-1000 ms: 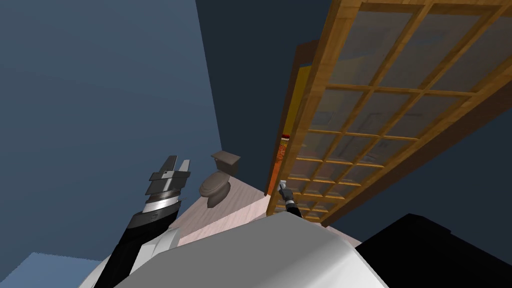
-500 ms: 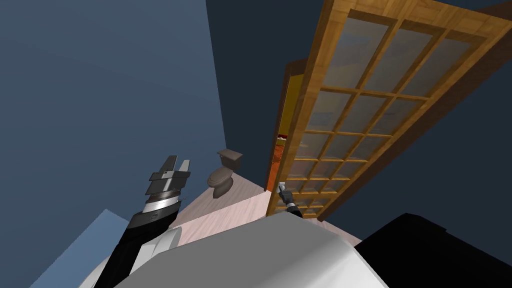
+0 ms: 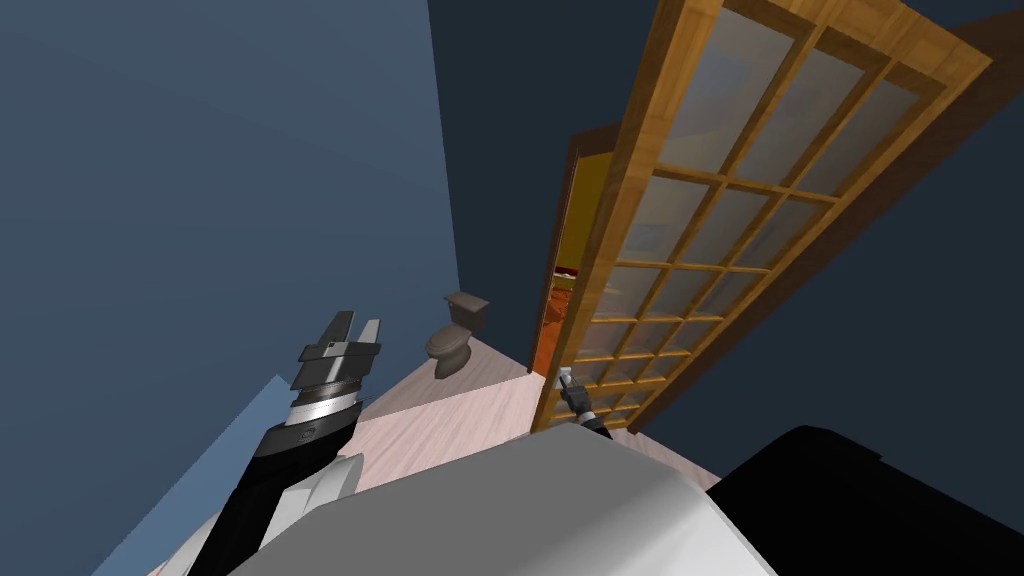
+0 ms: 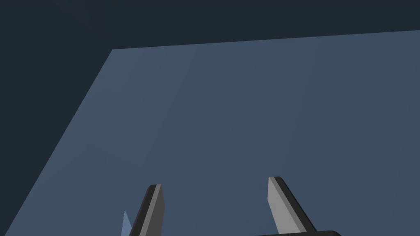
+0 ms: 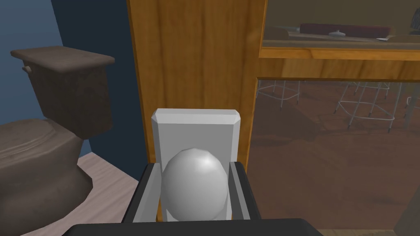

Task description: Pull the door open

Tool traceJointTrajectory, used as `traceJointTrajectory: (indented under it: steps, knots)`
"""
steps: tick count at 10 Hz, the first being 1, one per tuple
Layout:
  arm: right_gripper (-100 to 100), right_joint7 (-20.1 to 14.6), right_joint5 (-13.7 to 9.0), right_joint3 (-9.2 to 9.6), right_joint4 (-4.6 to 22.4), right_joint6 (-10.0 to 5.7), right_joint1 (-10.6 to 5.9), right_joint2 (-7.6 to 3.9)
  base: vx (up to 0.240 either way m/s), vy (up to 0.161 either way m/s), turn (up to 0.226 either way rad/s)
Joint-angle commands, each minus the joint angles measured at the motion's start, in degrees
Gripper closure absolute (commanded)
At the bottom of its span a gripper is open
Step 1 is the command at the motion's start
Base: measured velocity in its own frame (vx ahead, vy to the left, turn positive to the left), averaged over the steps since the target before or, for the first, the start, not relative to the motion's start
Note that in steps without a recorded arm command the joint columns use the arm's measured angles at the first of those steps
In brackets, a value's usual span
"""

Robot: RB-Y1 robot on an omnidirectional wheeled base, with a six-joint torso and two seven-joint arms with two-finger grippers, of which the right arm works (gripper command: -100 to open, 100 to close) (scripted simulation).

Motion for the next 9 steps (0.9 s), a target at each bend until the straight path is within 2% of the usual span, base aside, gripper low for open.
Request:
traceJointTrajectory:
  steps: [1,2,3,4,9]
  knots:
    - [100,-1.5,0.7,1.05,0.1,-1.32,0.67,-0.91,-0.228,-0.049,0.101]
    - [100,-2.1,1.1,1.59,0.1,-1.94,1.08,-1.43,-0.235,-0.059,0.085]
    - [100,-1.5,0.9,1.27,-0.1,-1.30,0.90,-1.02,-0.109,-0.025,0.025]
    - [100,-2.5,1.4,2.00,0.5,-2.71,1.49,-1.60,-0.155,-0.021,0.151]
    - [100,-5.1,2.6,3.58,2.1,-6.80,2.86,-3.61,-0.210,-0.050,0.135]
